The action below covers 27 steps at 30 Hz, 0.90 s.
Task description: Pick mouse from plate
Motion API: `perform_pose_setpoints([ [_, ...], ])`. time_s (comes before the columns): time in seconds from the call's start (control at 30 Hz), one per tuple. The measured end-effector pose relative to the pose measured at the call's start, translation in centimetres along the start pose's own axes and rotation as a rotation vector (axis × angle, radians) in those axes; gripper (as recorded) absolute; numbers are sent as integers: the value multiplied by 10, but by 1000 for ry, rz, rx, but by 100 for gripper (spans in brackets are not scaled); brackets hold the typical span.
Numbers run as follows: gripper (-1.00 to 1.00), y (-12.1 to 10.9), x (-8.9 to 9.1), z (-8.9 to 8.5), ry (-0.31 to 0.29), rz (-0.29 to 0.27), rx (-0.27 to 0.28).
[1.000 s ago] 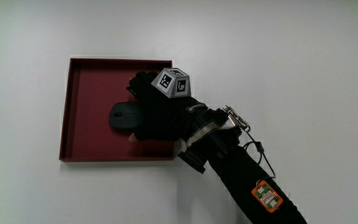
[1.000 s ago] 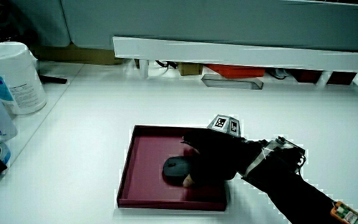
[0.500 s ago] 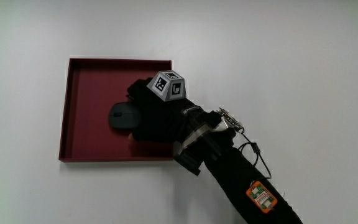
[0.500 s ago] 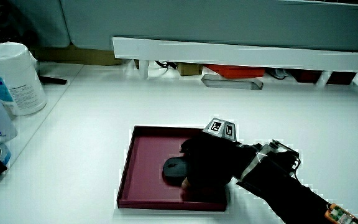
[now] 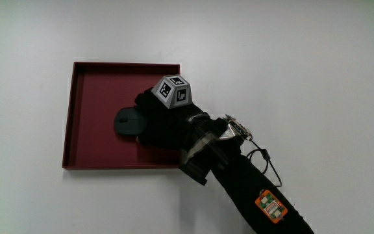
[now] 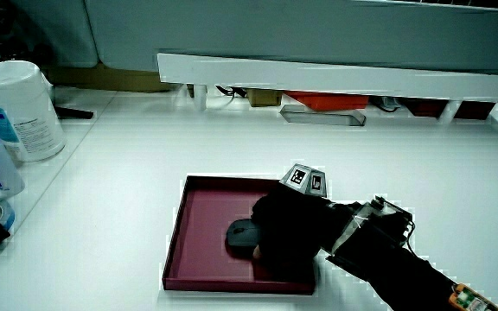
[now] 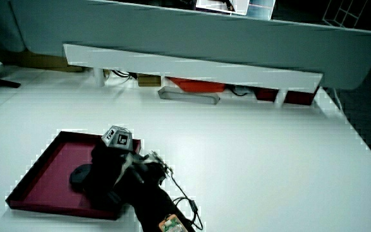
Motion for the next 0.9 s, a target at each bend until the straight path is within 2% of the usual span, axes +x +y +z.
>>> perform_pose_setpoints([
  [0.03,94,2,2,-2,-17,-5,10],
  [0.07,100,-2,-2,1,-5,12,14],
  [0.27,100,-5,-5,7,-4,39,36],
  [0.33,100,-12,-12,17,-9,62,64],
  [0.4,100,-18,-15,26,-26,70,76],
  [0.43,100,-23,-18,31,-17,81,77],
  [0.47,100,-26,-19,35,-16,83,83],
  [0.5,100,-28,-17,38,-42,70,98],
  [0.53,100,-34,-20,44,-24,91,106],
  [0.63,100,-42,-20,56,-40,97,123],
  [0.67,100,-48,-23,63,-17,113,125],
  [0.7,100,-35,-7,58,-20,217,141],
  [0.77,100,-45,-7,69,-15,203,150],
  [0.9,100,-59,3,84,-25,251,214],
])
